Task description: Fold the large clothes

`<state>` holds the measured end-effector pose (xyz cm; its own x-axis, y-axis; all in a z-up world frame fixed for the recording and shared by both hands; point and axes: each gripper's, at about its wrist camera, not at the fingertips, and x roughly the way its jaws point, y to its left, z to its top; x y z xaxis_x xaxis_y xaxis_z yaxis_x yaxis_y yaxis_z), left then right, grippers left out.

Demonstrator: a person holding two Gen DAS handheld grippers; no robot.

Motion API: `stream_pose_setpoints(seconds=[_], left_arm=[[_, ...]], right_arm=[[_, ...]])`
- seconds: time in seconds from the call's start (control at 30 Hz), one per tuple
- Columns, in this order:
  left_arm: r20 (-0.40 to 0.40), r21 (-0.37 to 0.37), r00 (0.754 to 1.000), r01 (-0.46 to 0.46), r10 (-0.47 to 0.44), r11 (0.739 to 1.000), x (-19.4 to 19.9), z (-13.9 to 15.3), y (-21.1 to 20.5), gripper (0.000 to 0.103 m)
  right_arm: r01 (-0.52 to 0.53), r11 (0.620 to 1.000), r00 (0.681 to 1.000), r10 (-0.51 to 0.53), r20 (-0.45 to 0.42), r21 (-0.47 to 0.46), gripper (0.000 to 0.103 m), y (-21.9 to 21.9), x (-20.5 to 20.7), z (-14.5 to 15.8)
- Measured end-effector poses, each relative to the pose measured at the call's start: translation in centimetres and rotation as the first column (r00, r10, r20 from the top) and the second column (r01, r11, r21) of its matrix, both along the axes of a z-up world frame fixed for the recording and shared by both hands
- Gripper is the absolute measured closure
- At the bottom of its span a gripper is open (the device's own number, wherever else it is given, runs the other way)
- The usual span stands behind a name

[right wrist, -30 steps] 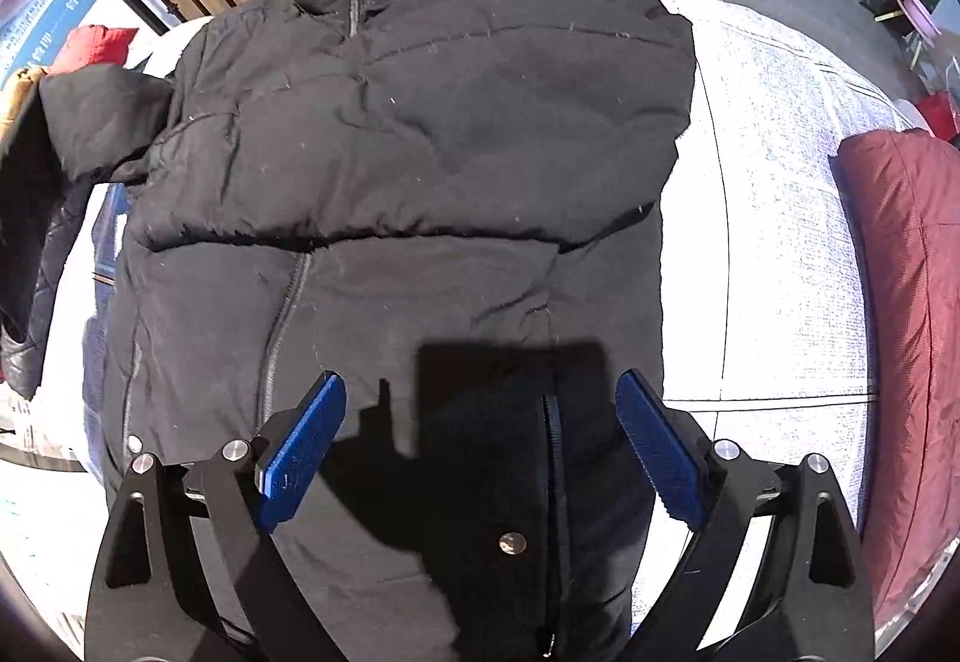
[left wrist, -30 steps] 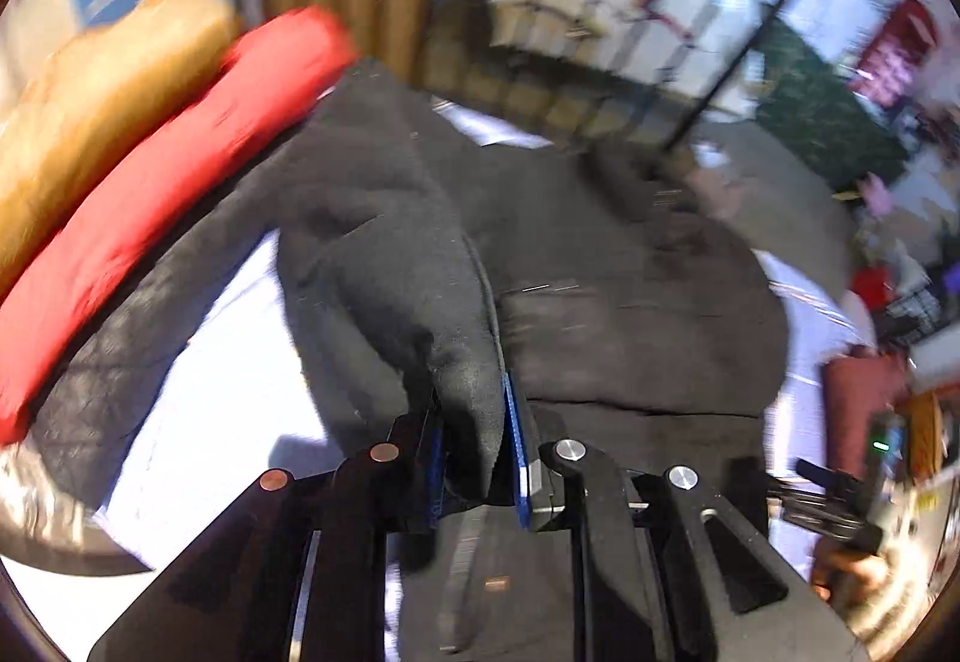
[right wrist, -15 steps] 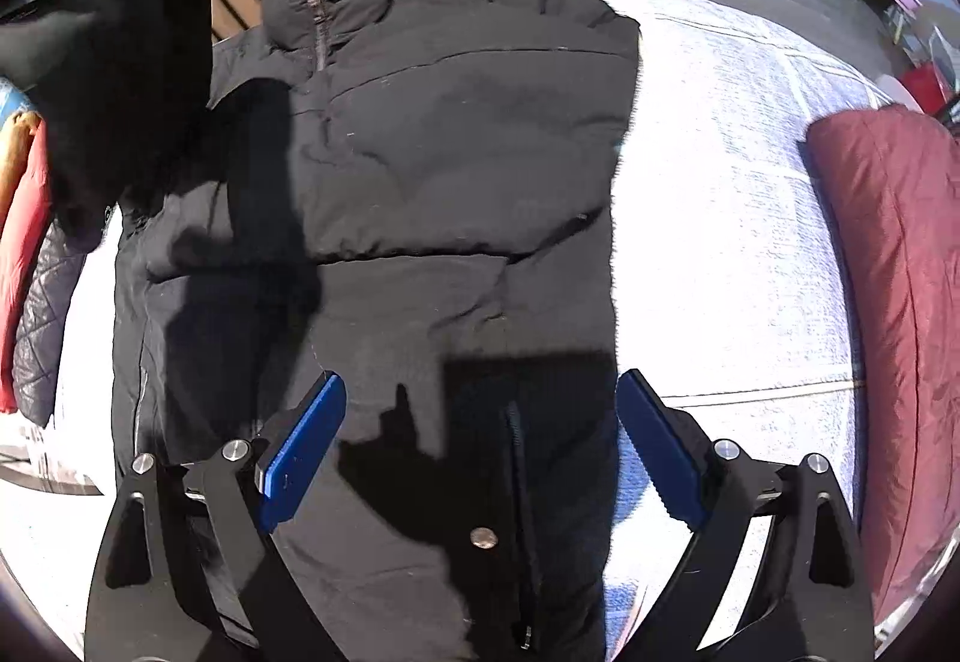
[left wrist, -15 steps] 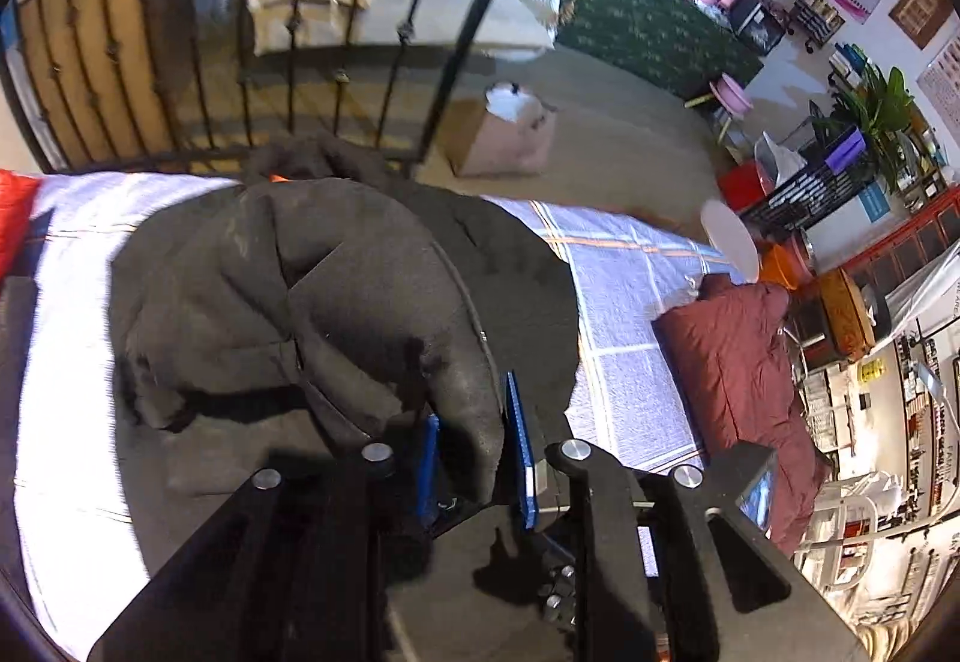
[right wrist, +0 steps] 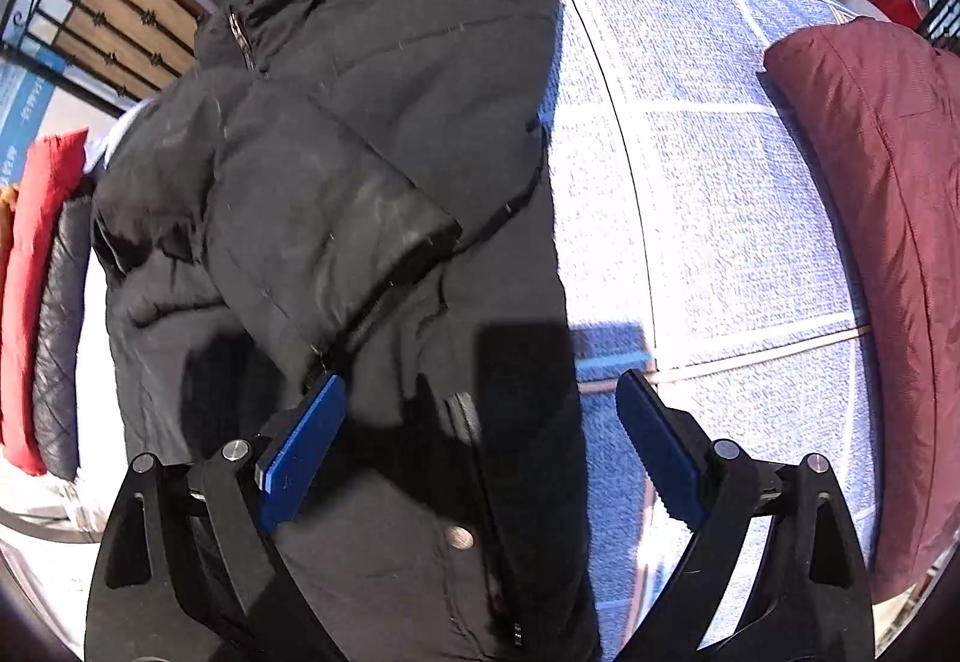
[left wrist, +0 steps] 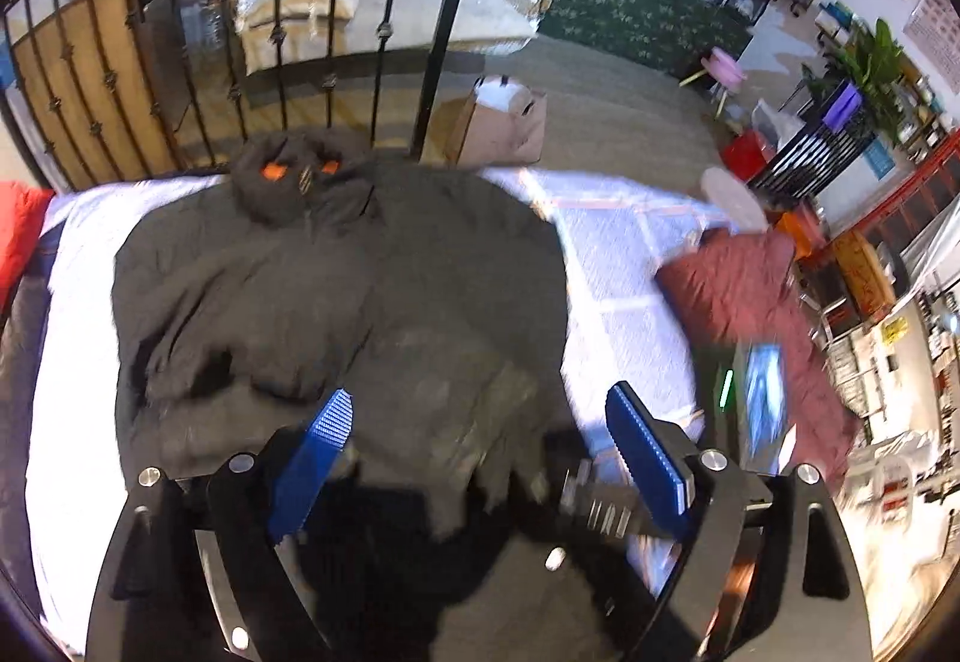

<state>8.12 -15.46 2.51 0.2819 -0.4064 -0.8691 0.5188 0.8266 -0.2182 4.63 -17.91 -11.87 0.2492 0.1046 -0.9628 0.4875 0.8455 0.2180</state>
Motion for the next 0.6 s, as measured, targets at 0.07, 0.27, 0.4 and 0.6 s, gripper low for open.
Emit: stream_pose_setpoints(seconds=[0.07, 0.27, 0.4, 0.6], left_arm=[[-0.016, 0.049, 1.0, -0.003, 0.004, 0.999, -2.1, -1.6, 1.5, 0.018], [-0.077, 0.22, 0.987, -0.118, 0.138, 0.968, -6.7, -6.6, 8.9, 0.018], [-0.112, 0.24, 0.94, -0.289, 0.322, 0.927, -7.6, -7.5, 14.7, 0.018], [-0.098, 0.236, 0.871, -0.449, 0.481, 0.862, -8.5, -7.1, 19.3, 0.018]], right_arm=[[-0.014, 1.0, 1.0, 0.014, 0.02, 0.016, 0.012, 0.2, 0.7, 0.2], [-0.08, 0.995, 0.996, 0.077, 0.055, 0.062, 0.015, 1.9, 3.6, -0.3], [-0.045, 0.993, 0.999, 0.042, 0.023, 0.11, 0.023, 2.2, 5.3, -2.4], [0.104, 0.961, 0.993, -0.087, -0.077, 0.256, 0.038, 1.8, 6.3, -6.7]])
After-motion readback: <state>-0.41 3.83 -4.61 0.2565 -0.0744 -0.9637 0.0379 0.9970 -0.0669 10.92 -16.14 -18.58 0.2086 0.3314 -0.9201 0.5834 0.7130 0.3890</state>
